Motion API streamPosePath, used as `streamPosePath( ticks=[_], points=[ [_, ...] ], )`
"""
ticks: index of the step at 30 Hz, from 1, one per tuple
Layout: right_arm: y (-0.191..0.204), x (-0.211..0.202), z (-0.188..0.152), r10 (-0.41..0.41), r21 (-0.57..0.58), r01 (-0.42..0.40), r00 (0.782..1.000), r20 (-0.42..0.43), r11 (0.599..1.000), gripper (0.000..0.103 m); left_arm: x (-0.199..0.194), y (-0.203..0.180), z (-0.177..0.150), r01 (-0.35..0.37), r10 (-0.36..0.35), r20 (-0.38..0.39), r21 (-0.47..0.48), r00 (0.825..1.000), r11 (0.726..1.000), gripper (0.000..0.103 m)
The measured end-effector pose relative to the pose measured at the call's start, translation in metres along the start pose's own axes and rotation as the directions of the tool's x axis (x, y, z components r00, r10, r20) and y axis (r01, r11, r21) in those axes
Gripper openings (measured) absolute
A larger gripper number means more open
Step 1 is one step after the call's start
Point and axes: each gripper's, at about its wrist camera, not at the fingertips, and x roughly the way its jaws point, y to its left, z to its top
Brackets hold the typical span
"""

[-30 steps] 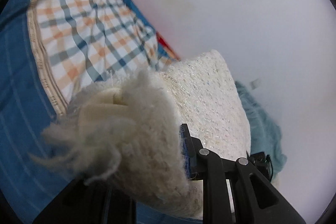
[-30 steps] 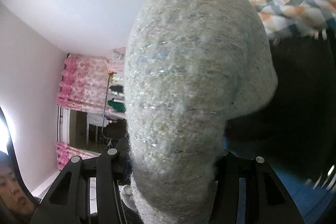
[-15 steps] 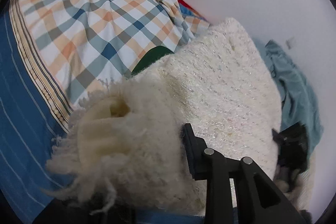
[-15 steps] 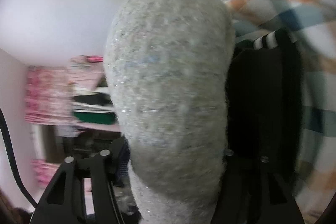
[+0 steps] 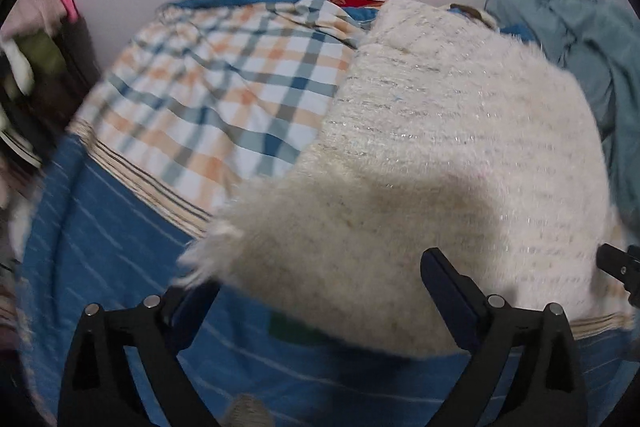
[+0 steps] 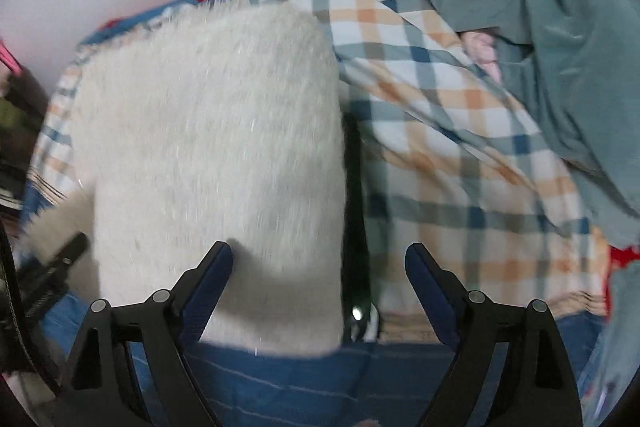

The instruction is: Fold large clothes

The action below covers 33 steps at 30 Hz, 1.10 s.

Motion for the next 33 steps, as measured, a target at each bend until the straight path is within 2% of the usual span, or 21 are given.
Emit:
streamPosePath(
  ticks=[4,7,15,23,29,33],
  points=[
    [0.014,-0.015,-0.022,-0.077,-0.007,0.077,0.997,0.004,0.997,0.09,-0.029,-0.002,-0.006,-0.038,0.036,0.06,0.037,0.998,0.999,0.101],
    [0.018,-0.038,-0.042,-0.095,0.003,0.095,0.995,0.016,0.995,0.09,-0.058,-0.003,-0.01,-0.059,0.053,0.094,0.056,0.994,0.997,0.102],
    [0.026,-0.137,-0.101,-0.104,0.031,0.103,0.993,0.057,0.994,0.09,-0.161,-0.001,-0.034,-0.011,-0.001,0.161,0.072,0.987,0.997,0.102],
    [0.034,-0.288,-0.168,-0.101,0.056,0.092,0.981,0.167,0.994,0.09,-0.282,0.012,-0.069,0.032,-0.05,0.21,0.087,0.976,0.996,0.102],
    [0.041,-0.421,-0.225,-0.146,0.059,0.135,0.948,0.282,0.989,0.09,-0.373,0.031,-0.097,0.064,-0.077,0.239,0.062,0.968,0.996,0.102],
    [0.043,-0.495,-0.259,-0.137,0.065,0.123,0.933,0.334,0.99,0.09,-0.424,0.044,-0.112,0.047,-0.061,0.26,0.058,0.964,0.997,0.102]
  ],
)
